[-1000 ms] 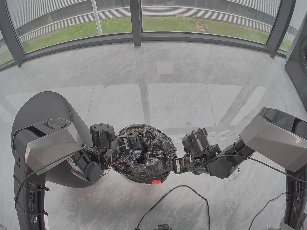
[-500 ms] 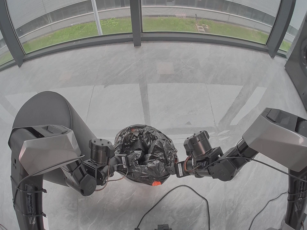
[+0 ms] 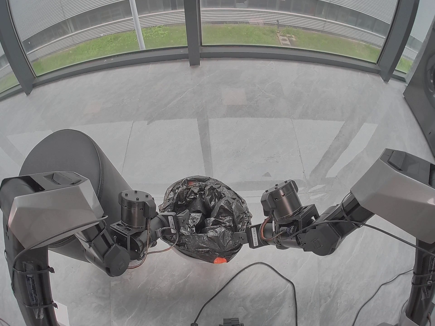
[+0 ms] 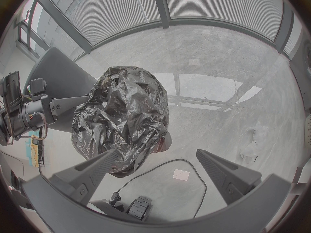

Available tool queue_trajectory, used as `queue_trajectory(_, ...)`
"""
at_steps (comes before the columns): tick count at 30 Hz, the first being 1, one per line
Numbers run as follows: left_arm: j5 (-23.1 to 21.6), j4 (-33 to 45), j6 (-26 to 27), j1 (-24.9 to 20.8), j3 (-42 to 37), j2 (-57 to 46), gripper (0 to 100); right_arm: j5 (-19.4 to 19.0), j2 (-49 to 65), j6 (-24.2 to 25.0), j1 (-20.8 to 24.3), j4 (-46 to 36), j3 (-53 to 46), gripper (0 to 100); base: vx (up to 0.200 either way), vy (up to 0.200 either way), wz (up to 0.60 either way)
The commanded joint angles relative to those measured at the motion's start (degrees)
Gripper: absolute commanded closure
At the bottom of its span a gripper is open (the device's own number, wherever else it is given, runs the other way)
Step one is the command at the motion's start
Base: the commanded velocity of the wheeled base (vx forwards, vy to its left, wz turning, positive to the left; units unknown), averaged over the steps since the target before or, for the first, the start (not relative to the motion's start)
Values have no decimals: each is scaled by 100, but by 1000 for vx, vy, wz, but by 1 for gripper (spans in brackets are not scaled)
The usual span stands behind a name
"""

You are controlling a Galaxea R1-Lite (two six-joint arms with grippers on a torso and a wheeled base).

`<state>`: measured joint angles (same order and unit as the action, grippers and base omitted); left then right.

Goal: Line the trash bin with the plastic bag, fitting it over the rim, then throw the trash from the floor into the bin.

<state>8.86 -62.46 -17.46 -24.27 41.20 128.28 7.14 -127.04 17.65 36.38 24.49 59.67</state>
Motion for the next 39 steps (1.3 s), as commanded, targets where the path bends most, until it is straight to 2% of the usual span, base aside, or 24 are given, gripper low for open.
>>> queue_trajectory(1, 1, 6, -21, -78, -429, -515, 0, 15, 188, 10, 1, 3, 0, 0, 0, 0, 0)
queue_trajectory(4, 1, -3, -38, -148, -728, -673, 0, 15, 223, 10, 1, 3, 0, 0, 0, 0, 0)
queue_trajectory(5, 1, -47, -65, -245, -1211, -928, 0, 24, 241, 10, 1, 3, 18, 0, 0, 0, 0)
queue_trajectory(10, -7, -55, -232, -403, -2037, -1341, 0, 24, 355, 10, -61, 3, 18, 0, 0, 0, 0)
queue_trajectory(13, -7, -64, -478, -412, -2160, -1367, 0, 15, 373, 10, -78, 3, 18, 0, 0, 0, 0)
queue_trajectory(17, -7, -3, -1304, -596, -2222, -1376, 0, 15, 390, 28, -78, 12, 18, 0, 0, 0, 0)
queue_trajectory(18, -16, -3, -1682, -675, -2292, -1314, 0, 15, 390, 63, -78, 12, 18, 0, 0, 0, 0)
queue_trajectory(20, -16, -3, -1867, -728, -2327, -1271, 0, 15, 390, 81, -78, 12, 18, 0, 0, 0, 0)
queue_trajectory(21, -16, -3, -2350, -842, -2380, -1060, 0, 15, 390, 89, -78, 12, 9, 0, 0, 0, 0)
queue_trajectory(25, -16, -3, -3018, -992, -2345, -822, 0, 15, 390, 107, -87, 12, 9, 0, 0, 0, 0)
queue_trajectory(39, 19, -73, -3071, -886, -1932, -198, 0, 15, 364, 186, -104, 12, 9, 0, 0, 0, 0)
